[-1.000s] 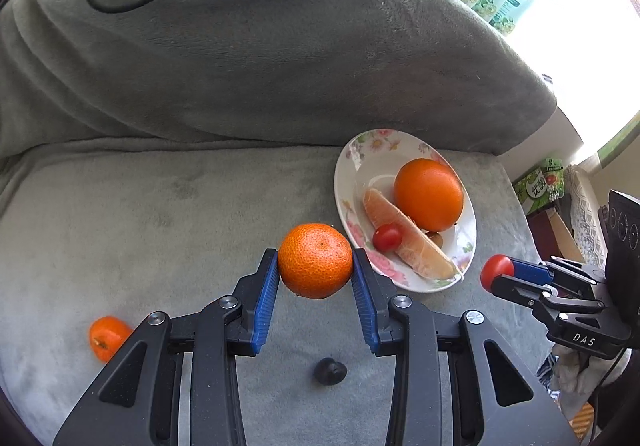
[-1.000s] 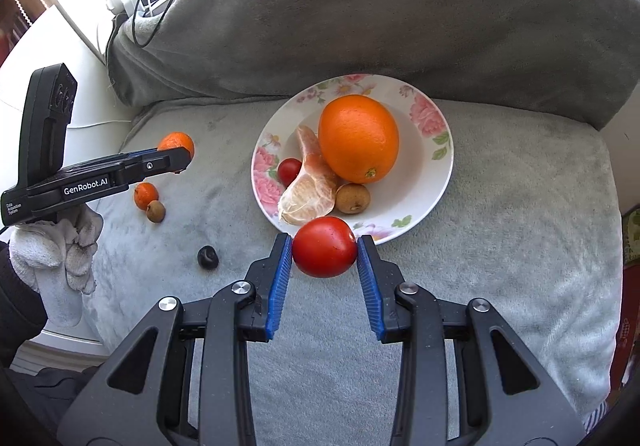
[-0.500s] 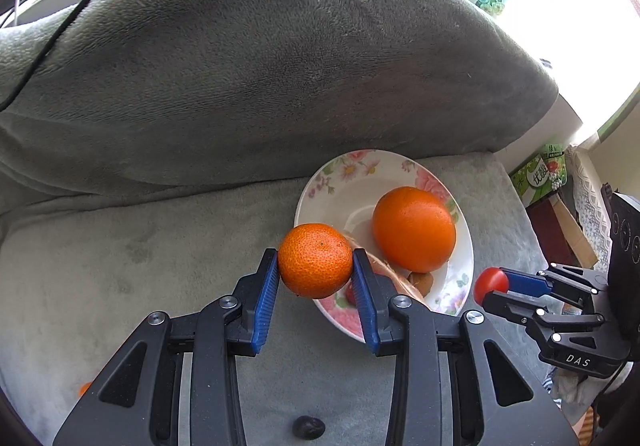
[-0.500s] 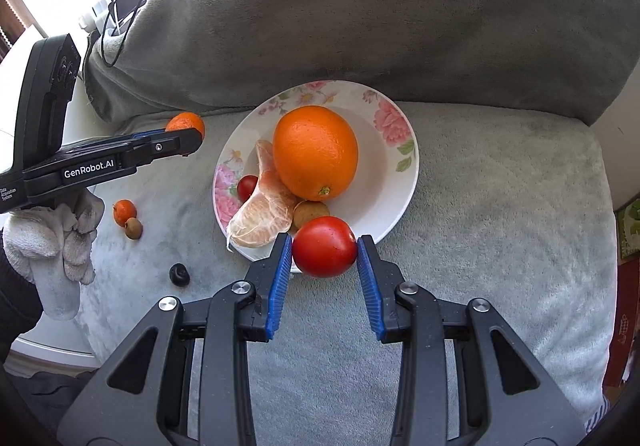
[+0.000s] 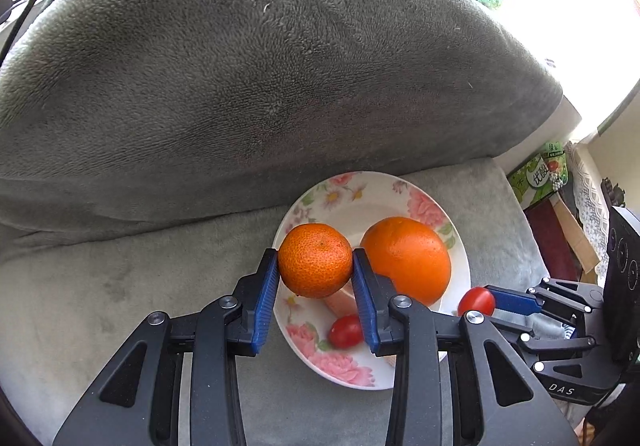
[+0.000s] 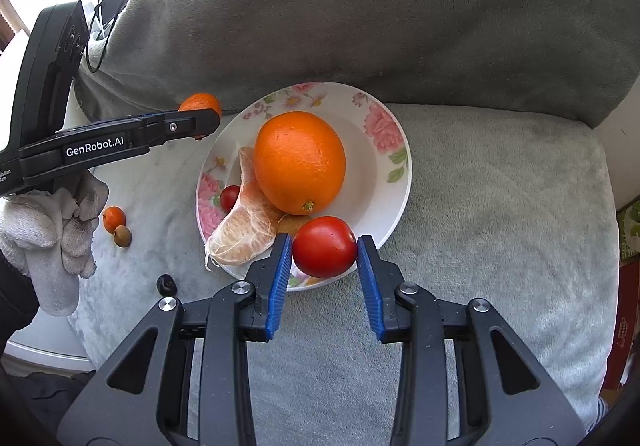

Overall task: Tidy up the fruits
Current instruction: 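Carry the tangerine in the left gripper and tomato in the right gripper onto the plate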

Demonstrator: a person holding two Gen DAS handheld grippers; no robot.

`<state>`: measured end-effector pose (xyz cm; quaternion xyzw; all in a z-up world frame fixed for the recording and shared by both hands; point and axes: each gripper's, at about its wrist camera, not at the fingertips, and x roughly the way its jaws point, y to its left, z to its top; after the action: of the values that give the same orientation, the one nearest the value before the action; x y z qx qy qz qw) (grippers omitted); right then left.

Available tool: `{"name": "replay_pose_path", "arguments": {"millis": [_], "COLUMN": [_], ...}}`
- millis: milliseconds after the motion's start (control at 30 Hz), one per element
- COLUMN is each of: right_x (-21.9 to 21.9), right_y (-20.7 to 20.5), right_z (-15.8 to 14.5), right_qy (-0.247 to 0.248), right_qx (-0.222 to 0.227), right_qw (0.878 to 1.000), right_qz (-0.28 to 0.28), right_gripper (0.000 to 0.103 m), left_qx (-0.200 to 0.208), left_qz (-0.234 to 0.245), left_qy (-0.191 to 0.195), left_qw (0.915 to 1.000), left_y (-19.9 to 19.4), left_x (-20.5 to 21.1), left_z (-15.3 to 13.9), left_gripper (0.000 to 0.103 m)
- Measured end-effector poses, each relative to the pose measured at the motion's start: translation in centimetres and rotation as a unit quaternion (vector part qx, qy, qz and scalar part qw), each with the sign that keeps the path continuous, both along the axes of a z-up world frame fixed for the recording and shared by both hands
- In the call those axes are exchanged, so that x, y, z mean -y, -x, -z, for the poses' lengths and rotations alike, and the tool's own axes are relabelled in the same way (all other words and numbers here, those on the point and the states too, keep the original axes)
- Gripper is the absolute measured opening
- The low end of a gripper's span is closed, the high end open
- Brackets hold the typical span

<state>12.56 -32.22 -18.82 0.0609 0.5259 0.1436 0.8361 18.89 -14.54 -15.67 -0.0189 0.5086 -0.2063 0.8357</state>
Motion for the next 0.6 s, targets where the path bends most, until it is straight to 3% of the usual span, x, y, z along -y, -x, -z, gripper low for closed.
{"name": "replay_pose_path", "arguments": {"millis": [600], "right_x": [-0.17], "right_y": [-0.87], "right_z": [0.39], "right_qy": [0.009], "right_qx": [0.000], "right_qw": [1.000], "right_qz": [-0.001], "right_gripper": [0.035], "left_qx": [-0.003], "left_qz": [0.007], "left_qy": [0.000], "left_qw": [1.0000], "left_y": [-0.90], "left_x": [0.76], "left_z": [0.15], "left_gripper": [0.035]}}
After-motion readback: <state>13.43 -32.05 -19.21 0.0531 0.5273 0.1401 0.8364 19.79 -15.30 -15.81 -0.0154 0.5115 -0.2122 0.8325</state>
